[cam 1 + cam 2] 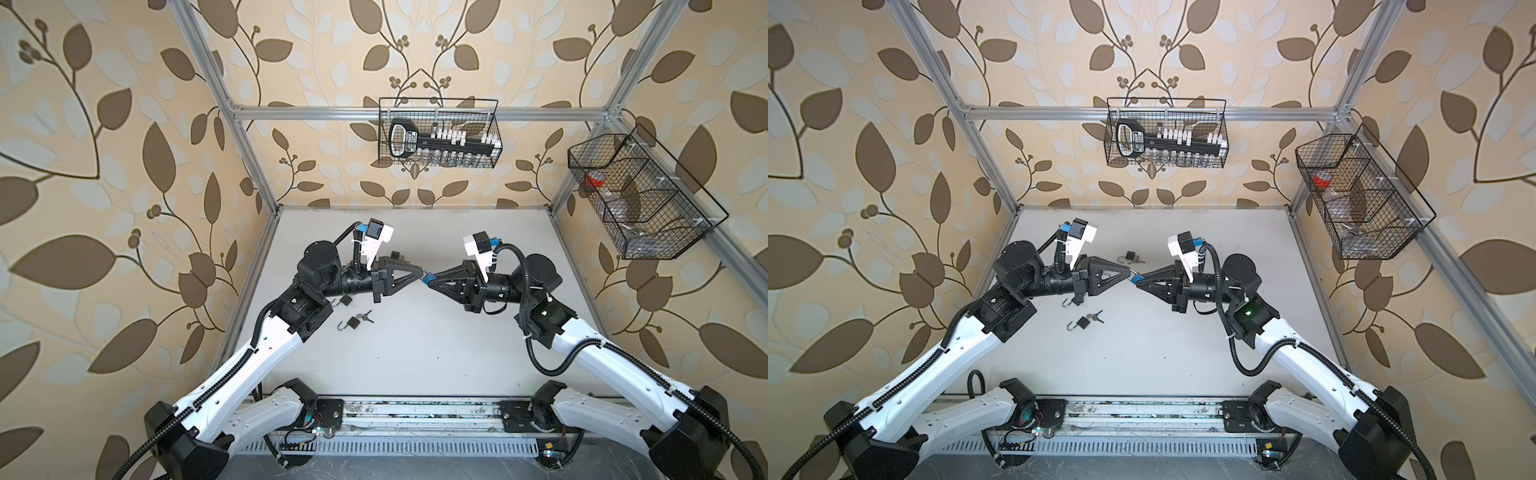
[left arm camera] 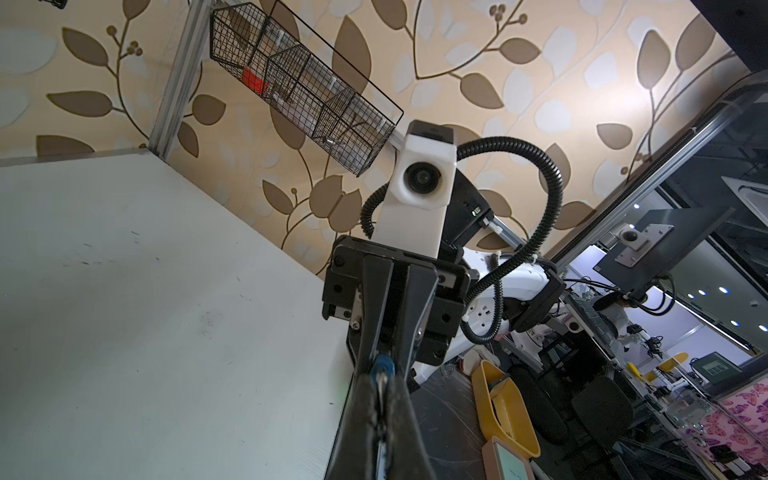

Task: Lock with the key

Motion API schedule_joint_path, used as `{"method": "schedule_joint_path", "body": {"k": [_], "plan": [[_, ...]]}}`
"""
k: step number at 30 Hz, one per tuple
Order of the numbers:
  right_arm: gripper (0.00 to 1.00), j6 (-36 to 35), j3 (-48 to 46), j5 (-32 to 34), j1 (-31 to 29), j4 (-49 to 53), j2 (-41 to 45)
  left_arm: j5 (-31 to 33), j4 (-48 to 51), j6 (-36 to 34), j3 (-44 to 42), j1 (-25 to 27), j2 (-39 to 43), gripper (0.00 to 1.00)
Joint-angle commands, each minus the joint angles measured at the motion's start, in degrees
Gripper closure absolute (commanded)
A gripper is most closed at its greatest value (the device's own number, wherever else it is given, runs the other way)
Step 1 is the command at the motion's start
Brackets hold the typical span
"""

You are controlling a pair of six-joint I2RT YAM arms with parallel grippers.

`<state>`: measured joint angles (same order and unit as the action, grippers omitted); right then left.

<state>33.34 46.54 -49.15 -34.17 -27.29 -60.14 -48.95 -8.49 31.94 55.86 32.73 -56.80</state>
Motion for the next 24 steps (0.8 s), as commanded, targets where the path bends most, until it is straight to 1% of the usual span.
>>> {"method": "schedule_joint_path", "body": {"k": [1, 13, 16, 20, 24], "plan": [[1.00, 4.2, 3.7, -2.9, -1.0, -6.7, -0.5, -1.0, -1.3, 0.3, -0.6, 1.5, -0.4, 1.00], [1.00, 12.6, 4.4, -2.3, -1.2, -13.6, -1.4, -0.1, 3.2, -2.9, -1.8, 3.5, -1.8, 1.00], [1.00, 12.1, 4.8, -2.1, -1.2, -13.7, -1.7, -0.1, 3.8, -3.6, -1.9, 3.9, -2.2, 1.00], [1.00, 9.5, 5.4, -0.3, -1.2, -12.3, -2.2, 0.0, 4.9, -3.9, -1.7, 5.3, -3.2, 1.00], [1.00, 7.5, 8.4, -0.8, -1.2, -11.4, -3.8, 0.9, 7.2, -6.0, -2.2, 8.9, -5.5, 1.00]]}}
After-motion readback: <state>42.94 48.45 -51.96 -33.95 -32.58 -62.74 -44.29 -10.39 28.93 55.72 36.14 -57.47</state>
